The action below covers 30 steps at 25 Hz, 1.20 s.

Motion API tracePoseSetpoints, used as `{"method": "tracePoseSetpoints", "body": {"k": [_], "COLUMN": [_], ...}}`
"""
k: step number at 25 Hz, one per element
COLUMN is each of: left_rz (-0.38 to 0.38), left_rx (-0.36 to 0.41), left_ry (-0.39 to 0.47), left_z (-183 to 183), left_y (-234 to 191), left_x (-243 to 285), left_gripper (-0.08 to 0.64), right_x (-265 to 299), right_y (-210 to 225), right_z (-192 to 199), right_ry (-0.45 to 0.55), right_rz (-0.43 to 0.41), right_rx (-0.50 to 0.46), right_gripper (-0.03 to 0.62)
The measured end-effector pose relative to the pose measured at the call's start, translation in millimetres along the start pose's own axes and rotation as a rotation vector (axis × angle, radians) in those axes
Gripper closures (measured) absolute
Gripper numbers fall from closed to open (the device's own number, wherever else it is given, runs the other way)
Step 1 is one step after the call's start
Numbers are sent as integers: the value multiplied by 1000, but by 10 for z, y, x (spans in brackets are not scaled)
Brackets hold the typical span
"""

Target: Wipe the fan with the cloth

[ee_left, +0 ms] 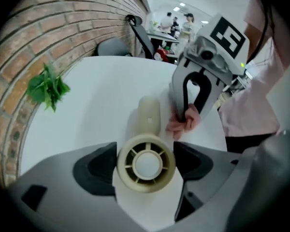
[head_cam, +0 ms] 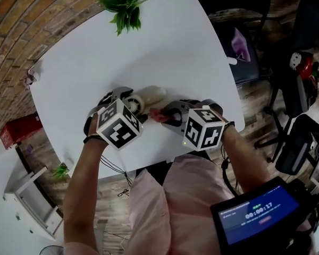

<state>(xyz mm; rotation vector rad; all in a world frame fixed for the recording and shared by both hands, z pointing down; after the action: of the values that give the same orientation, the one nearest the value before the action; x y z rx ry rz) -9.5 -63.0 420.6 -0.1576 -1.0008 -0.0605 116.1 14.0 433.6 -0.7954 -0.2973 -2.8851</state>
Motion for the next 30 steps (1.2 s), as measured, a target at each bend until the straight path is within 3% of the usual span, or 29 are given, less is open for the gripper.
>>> {"method": "tracePoseSetpoints", "body": {"k": [6,8,10,11,13,14,15,17,20,26,30], "left_rz": [-186,-311,-471,-565,-753,-833,-909,-1061,-1195,-1284,-1307], "left_rx": [-218,-318,-431,-482,-555,-568,-560,-493,-386,-319,-337], "left_ry": [199,344,543,648,851,935,993,1028,1045,1098,1121], "left_z": [238,287,284,276,243,217,187,109,-33,-174,-209], "left_y": [137,192,257,296,366,392,417,481,571,701,796], "left_x": [-351,-641,-982,-1160,-1493,-1627,-1736,-1918,-2180,-2464,-2496], "left_gripper": [189,190,207,261,547,548,548,548,548,548,548], "right_x": [-187,-333,-478,-539,-623,-648,-663,-676,-689,-677,-628], "right_y": [-45,8,70,90,111,120,129,142,148,72,3], "right_z": [-118,-228,-412,-536,-826,-980,-1134,-1432,-1813,-2073,-2063], "right_ry": [161,245,337,379,456,490,520,569,629,674,682], "right_rz": [162,243,327,369,466,521,579,677,758,787,750], "right_rx": [229,295,331,332,302,273,236,149,53,-10,-31], "right_gripper": [534,532,529,528,526,525,525,525,526,540,540]}}
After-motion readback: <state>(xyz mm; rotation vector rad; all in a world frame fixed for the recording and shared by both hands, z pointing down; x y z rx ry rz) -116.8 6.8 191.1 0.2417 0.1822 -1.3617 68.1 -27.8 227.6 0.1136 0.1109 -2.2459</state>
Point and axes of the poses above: the fingertips, and each gripper's own axes: x forward along the fingers, y to its right, z out of its underside, the point moved 10 cm from there along -x, backward along the fingers, and after that the axes turned 14 degrees about y, right-handed, at the moved point
